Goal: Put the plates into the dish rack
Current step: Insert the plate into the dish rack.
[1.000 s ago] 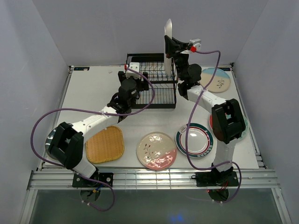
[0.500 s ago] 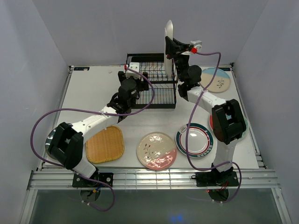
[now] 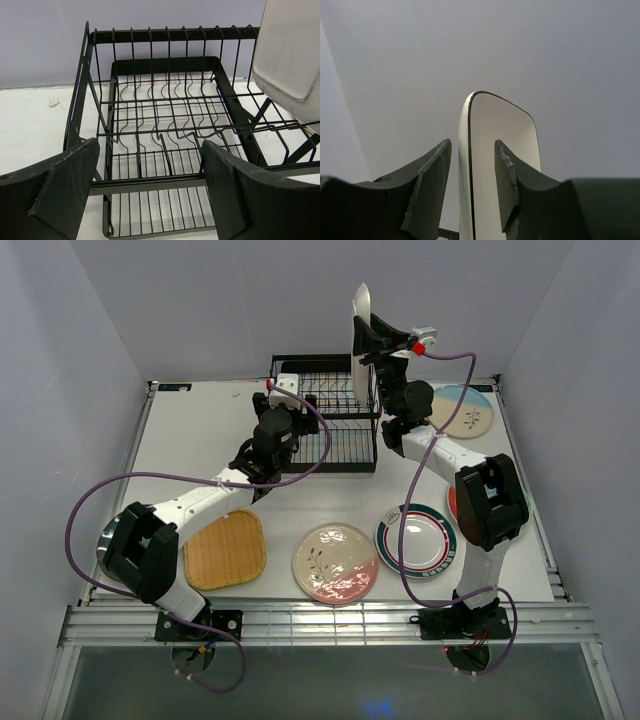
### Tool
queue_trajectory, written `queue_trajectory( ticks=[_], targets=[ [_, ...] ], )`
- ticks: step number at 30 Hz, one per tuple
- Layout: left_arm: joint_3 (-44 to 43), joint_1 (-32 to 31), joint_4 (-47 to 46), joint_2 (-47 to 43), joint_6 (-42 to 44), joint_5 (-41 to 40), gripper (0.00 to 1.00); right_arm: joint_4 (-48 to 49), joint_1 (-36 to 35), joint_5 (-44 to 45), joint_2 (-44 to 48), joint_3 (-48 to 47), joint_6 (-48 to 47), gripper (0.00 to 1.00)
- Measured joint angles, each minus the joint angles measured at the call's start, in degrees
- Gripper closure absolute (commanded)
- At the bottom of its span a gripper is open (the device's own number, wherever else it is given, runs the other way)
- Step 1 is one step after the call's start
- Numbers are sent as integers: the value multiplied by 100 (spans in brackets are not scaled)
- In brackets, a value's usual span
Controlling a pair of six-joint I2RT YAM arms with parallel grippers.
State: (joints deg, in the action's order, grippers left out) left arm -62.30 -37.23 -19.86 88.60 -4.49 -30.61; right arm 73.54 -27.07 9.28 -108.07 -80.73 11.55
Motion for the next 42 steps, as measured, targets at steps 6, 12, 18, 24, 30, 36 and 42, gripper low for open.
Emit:
queue_trajectory(
  ticks=[6, 12, 18, 24, 30, 36, 42],
  targets=[
    [0, 0, 2, 0, -2, 2, 7, 2, 0, 4, 13, 0, -13, 49],
    [0, 0, 7, 0, -2, 7, 7, 0, 0, 4, 13, 0, -44, 40],
    [-2, 0, 20, -9, -9, 20, 7, -9, 0, 4, 109, 0, -39, 40],
    [-2, 4, 76, -44, -55, 50, 7, 4, 0, 2, 485, -2, -17, 40],
    [-2, 4, 149, -85, -94, 70, 7, 11, 0, 0, 815, -186, 4, 39],
    [-2, 4, 162, -90, -101, 70, 7, -1029, 0, 4, 1080, -953, 15, 38],
    [-2, 4, 164, -90, -107, 70, 7, -3381, 0, -24, 997, -2660, 26, 34]
  ],
)
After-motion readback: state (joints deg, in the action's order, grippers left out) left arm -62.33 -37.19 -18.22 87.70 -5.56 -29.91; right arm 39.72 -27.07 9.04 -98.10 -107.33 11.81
